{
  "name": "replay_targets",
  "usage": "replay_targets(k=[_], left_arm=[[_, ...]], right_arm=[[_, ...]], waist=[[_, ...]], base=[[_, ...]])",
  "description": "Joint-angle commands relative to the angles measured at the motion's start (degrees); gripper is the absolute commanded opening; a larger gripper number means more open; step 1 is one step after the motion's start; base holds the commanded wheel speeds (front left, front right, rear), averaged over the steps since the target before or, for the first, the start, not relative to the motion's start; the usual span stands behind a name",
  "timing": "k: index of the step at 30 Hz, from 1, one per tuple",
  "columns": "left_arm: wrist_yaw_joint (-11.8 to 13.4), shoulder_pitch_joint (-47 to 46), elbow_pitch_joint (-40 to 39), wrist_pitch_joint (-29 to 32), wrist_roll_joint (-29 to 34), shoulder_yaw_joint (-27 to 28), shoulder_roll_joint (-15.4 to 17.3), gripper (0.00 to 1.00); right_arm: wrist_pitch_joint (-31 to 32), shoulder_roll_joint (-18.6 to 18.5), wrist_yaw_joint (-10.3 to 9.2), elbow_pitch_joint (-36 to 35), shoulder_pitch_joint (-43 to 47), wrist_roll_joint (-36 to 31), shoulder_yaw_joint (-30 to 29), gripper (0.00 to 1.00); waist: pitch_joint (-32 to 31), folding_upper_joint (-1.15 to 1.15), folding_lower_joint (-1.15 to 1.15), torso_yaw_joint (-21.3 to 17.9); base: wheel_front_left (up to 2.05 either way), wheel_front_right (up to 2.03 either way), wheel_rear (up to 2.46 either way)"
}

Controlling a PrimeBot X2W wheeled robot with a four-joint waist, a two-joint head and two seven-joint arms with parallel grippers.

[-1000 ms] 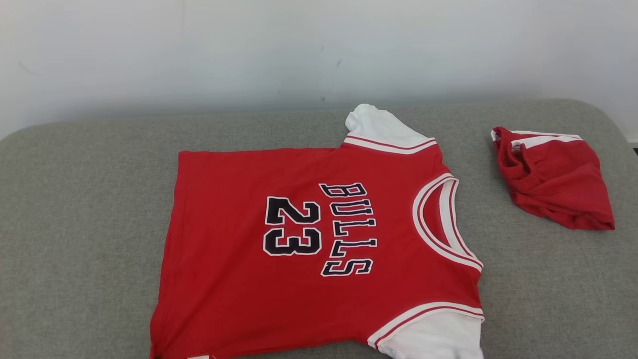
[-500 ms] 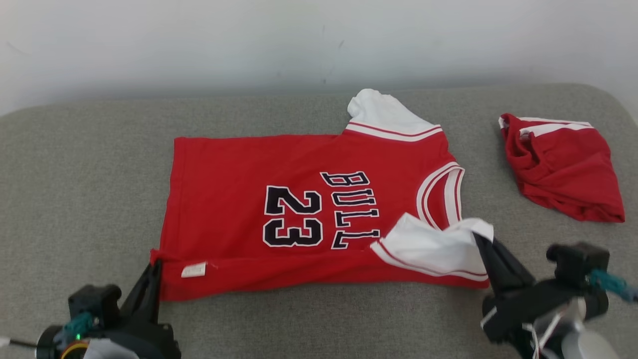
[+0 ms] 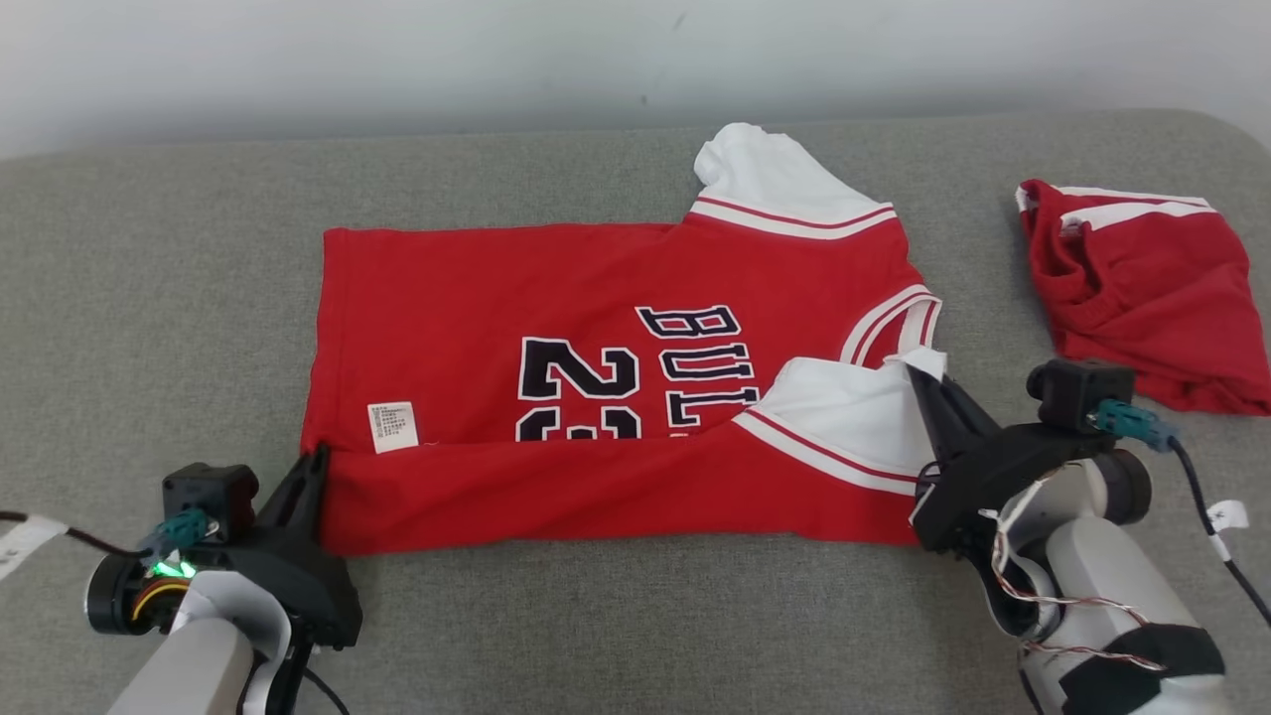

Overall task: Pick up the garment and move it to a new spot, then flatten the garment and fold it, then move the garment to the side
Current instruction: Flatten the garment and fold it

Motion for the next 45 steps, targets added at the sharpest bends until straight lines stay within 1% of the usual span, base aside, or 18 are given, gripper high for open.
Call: replay_targets(k=[1, 2, 3, 7, 8, 10, 14, 19, 24, 27, 30, 31, 32, 33, 34, 35, 40, 45], left_arm=[[-0.4, -1.7, 2.9, -0.7, 0.8, -0.6, -0.8, 0.00], [-0.4, -2.4, 4.1, -1.2, 1.0, -0.7, -1.1, 0.58], [-0.6, -2.9, 5.2, -1.7, 1.2, -0.9, -1.4, 1.00], [-1.0, -3.4, 8.2, -4.9, 1.5, -0.5, -2.5, 1.00], [-1.0, -3.4, 8.2, -4.9, 1.5, -0.5, -2.5, 1.00], [-0.9, -2.7, 8.9, -5.8, 1.7, 0.0, -2.5, 1.00], [-0.7, 0.8, 7.4, -6.7, 1.1, 1.1, -3.6, 1.00], [0.0, 5.8, 5.3, -7.0, 1.3, 2.2, -3.9, 1.00], [0.8, 7.6, 4.3, -7.0, 2.3, 2.9, -4.3, 1.00], [0.3, 7.6, 5.3, -6.9, 2.4, 3.4, -4.5, 1.00], [0.1, 6.8, 7.4, -6.9, 2.8, 2.8, -5.6, 1.00], [-0.1, 6.6, 8.2, -6.9, 2.5, 2.9, -5.9, 1.00], [-0.4, 6.4, 9.1, -6.9, 2.4, 2.9, -6.1, 0.97], [-0.5, 6.0, 9.8, -6.9, 2.5, 2.9, -6.2, 0.39], [-0.8, 5.8, 10.3, -6.9, 2.7, 3.0, -6.4, 0.13], [-1.1, 5.8, 10.7, -6.9, 2.9, 3.1, -6.6, 0.00], [-2.2, 7.6, 10.2, -6.9, 4.0, 4.3, -7.4, 0.00], [-1.9, 12.5, 6.6, -6.9, 5.0, 5.5, -7.8, 0.00]], right_arm=[[-1.7, 0.8, 0.08, 3.1, -1.7, 0.6, 0.8, 0.44], [-2.6, 0.9, 0.08, 4.4, -2.5, 0.7, 1.2, 1.00], [-3.7, 1.1, 0.08, 5.4, -2.9, 1.1, 1.3, 1.00], [-8.6, 0.4, 0.08, 8.4, -3.1, 2.2, 2.5, 1.00], [-8.6, 0.4, 0.08, 8.4, -3.1, 2.2, 2.5, 1.00], [-10.8, -0.1, 0.08, 8.9, -1.9, 3.0, 2.8, 1.00], [-13.3, -1.6, 0.08, 8.4, 1.6, 4.0, 4.1, 1.00], [-14.3, -2.9, 0.08, 7.5, 6.9, 3.5, 5.7, 1.00], [-14.8, -2.4, 0.08, 8.3, 9.0, 3.0, 5.9, 1.00], [-14.7, -1.9, 0.08, 9.8, 8.7, 2.1, 5.9, 1.00], [-14.3, -1.2, 0.08, 11.6, 8.4, 1.8, 6.1, 1.00], [-14.2, -1.1, 0.08, 12.2, 8.4, 1.7, 6.2, 0.40], [-14.2, -0.9, 0.08, 12.6, 8.3, 1.7, 6.3, 0.00], [-14.3, -0.8, 0.08, 12.9, 8.3, 1.8, 6.3, 0.00], [-14.5, -0.7, 0.08, 13.1, 8.3, 1.9, 6.4, 0.00], [-14.6, -0.7, 0.08, 13.3, 8.4, 2.1, 6.4, 0.00], [-15.8, -0.9, 0.08, 12.8, 10.0, 3.7, 5.4, 0.00], [-16.2, -1.7, 0.08, 9.7, 15.0, 4.9, 5.0, 0.00]], waist=[[0.3, -0.01, -0.01, 0.2], [0.3, -0.01, -0.01, 0.2], [0.2, -0.01, -0.01, 0.2], [-0.8, -0.01, -0.01, 0.3], [-0.8, -0.01, -0.01, 0.3], [-1.6, -0.01, -0.01, 0.3], [-2.8, -0.01, -0.01, 0.2], [-3.1, -0.01, -0.01, 0.0], [-2.3, -0.01, -0.01, -0.1], [-1.8, -0.01, -0.01, -0.1], [-1.8, -0.01, -0.01, 0.2], [-1.8, -0.01, -0.01, 0.2], [-1.8, -0.01, -0.01, 0.3], [-2.0, -0.01, -0.01, 0.5], [-2.2, -0.01, -0.01, 0.5], [-2.4, -0.01, -0.01, 0.6], [-4.8, -0.01, -0.01, 0.8], [-7.9, -0.01, -0.01, 1.4]], base=[[0.00, 0.00, 0.00], [0.00, 0.00, 0.00], [0.00, 0.00, 0.00], [0.00, 0.00, 0.00], [0.00, 0.00, 0.00], [0.00, 0.00, 0.00], [0.00, 0.00, 0.00], [0.00, 0.00, 0.00], [0.00, 0.00, 0.00], [0.00, 0.00, 0.00], [0.00, 0.00, 0.00], [0.00, 0.00, 0.00], [0.00, 0.00, 0.00], [0.00, 0.00, 0.00], [0.00, 0.00, 0.00], [0.00, 0.00, 0.00], [0.00, 0.00, 0.00], [0.00, 0.00, 0.00]])
